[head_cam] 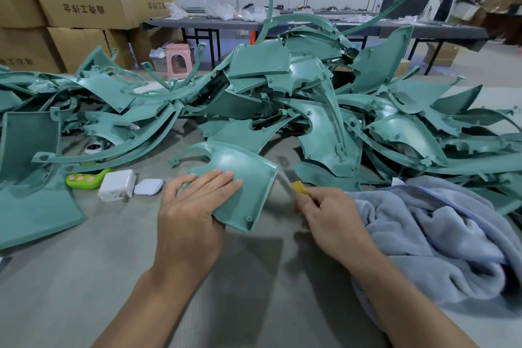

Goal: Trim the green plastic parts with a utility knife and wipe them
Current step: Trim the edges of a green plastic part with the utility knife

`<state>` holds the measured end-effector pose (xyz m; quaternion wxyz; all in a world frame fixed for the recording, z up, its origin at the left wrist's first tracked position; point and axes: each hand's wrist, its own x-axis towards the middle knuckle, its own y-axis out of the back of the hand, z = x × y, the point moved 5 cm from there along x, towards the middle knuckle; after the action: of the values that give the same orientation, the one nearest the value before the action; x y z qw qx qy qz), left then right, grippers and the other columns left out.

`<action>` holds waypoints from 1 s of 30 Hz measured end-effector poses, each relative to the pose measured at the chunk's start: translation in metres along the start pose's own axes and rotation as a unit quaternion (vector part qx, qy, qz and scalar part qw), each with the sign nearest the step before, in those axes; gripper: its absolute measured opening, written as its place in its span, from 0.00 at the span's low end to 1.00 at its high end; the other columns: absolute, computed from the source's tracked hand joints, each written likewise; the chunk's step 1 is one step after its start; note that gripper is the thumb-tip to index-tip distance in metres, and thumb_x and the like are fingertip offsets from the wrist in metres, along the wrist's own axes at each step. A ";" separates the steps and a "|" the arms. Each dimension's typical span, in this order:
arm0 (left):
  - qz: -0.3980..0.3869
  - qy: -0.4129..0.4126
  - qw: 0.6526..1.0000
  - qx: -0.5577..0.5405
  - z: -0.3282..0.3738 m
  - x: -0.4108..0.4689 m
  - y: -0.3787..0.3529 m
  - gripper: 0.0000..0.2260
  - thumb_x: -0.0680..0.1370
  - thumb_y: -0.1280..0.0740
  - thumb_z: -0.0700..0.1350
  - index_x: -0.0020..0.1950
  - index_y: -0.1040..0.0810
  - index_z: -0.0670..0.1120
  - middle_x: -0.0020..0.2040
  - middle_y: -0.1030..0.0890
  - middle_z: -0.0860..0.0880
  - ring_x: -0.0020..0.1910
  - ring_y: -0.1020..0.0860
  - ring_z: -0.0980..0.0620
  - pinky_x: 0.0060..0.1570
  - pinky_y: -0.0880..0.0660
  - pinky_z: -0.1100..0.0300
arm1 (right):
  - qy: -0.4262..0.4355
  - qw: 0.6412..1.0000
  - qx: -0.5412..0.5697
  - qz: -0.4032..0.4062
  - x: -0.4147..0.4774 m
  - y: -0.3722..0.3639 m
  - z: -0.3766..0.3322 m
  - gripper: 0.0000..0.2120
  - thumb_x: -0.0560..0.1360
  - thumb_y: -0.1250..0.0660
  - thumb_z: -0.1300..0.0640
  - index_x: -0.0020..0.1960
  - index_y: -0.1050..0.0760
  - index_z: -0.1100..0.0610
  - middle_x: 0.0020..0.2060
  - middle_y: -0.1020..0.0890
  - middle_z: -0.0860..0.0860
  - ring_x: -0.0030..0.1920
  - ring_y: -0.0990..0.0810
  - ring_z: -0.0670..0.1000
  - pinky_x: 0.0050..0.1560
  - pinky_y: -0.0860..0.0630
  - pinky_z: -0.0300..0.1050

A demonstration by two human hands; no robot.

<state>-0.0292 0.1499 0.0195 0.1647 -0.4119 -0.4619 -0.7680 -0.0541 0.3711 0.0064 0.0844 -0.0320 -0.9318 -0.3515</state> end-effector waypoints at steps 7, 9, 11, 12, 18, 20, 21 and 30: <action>0.004 -0.011 1.000 -0.017 -0.001 0.000 -0.001 0.24 0.67 0.34 0.29 0.58 0.13 0.47 0.61 0.17 0.51 0.63 0.20 0.53 0.64 0.29 0.49 | 0.007 0.996 -0.020 -0.085 -0.003 -0.002 -0.003 0.17 0.81 0.36 0.48 0.38 0.19 0.55 0.28 0.19 0.53 0.26 0.26 0.46 0.30 0.31 0.43; 0.005 -0.016 0.999 -0.029 0.000 0.000 -0.002 0.21 0.70 0.33 0.31 0.57 0.13 0.48 0.60 0.17 0.51 0.62 0.20 0.53 0.63 0.29 0.50 | -0.059 0.993 -0.106 -0.001 0.006 0.013 0.006 0.19 0.82 0.37 0.50 0.36 0.20 0.58 0.28 0.19 0.52 0.29 0.24 0.51 0.31 0.32 0.46; 0.005 -0.019 0.999 -0.034 -0.001 0.000 -0.002 0.20 0.71 0.34 0.32 0.57 0.13 0.48 0.61 0.17 0.52 0.62 0.20 0.54 0.64 0.30 0.51 | -0.044 0.997 -0.064 -0.011 0.004 0.013 0.007 0.18 0.81 0.36 0.51 0.37 0.20 0.59 0.25 0.21 0.50 0.26 0.27 0.50 0.29 0.33 0.45; 0.005 -0.020 0.999 -0.035 -0.002 -0.001 -0.002 0.20 0.71 0.35 0.32 0.57 0.13 0.48 0.61 0.18 0.53 0.63 0.20 0.55 0.65 0.31 0.52 | -0.024 0.999 -0.002 -0.047 -0.002 0.009 0.004 0.16 0.79 0.35 0.51 0.37 0.20 0.58 0.24 0.23 0.49 0.24 0.30 0.49 0.27 0.34 0.44; 0.017 -0.036 0.999 -0.029 -0.004 0.001 -0.001 0.18 0.74 0.37 0.36 0.56 0.13 0.50 0.61 0.19 0.56 0.63 0.21 0.58 0.67 0.35 0.58 | -0.079 0.995 -0.052 -0.039 -0.004 0.004 0.010 0.22 0.82 0.38 0.46 0.37 0.20 0.60 0.28 0.19 0.55 0.26 0.27 0.47 0.31 0.29 0.49; 0.031 -0.032 0.999 -0.029 -0.004 0.000 0.004 0.19 0.73 0.35 0.32 0.56 0.13 0.49 0.60 0.18 0.55 0.62 0.21 0.58 0.67 0.35 0.58 | -0.106 0.993 -0.052 -0.007 -0.003 0.008 0.015 0.25 0.83 0.39 0.44 0.38 0.20 0.61 0.30 0.18 0.56 0.28 0.25 0.50 0.35 0.26 0.53; 0.041 -0.030 0.998 -0.026 -0.004 0.000 0.007 0.19 0.73 0.34 0.31 0.56 0.13 0.49 0.60 0.17 0.54 0.62 0.20 0.57 0.67 0.34 0.57 | -0.108 0.993 -0.051 0.004 -0.005 0.009 0.014 0.25 0.82 0.39 0.42 0.39 0.20 0.59 0.30 0.18 0.55 0.29 0.23 0.50 0.35 0.26 0.53; 0.168 -0.171 0.969 -0.063 0.016 0.027 0.052 0.18 0.78 0.30 0.32 0.65 0.18 0.45 0.67 0.20 0.53 0.67 0.22 0.53 0.62 0.27 0.47 | -0.018 0.992 -0.023 0.119 -0.020 0.023 -0.008 0.05 0.76 0.31 0.43 0.47 0.19 0.43 0.33 0.19 0.40 0.37 0.22 0.43 0.44 0.27 0.46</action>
<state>-0.0048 0.1404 0.0742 0.1839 -0.6181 -0.3584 -0.6750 -0.0310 0.3832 0.0233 0.1085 -0.1510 -0.9145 -0.3594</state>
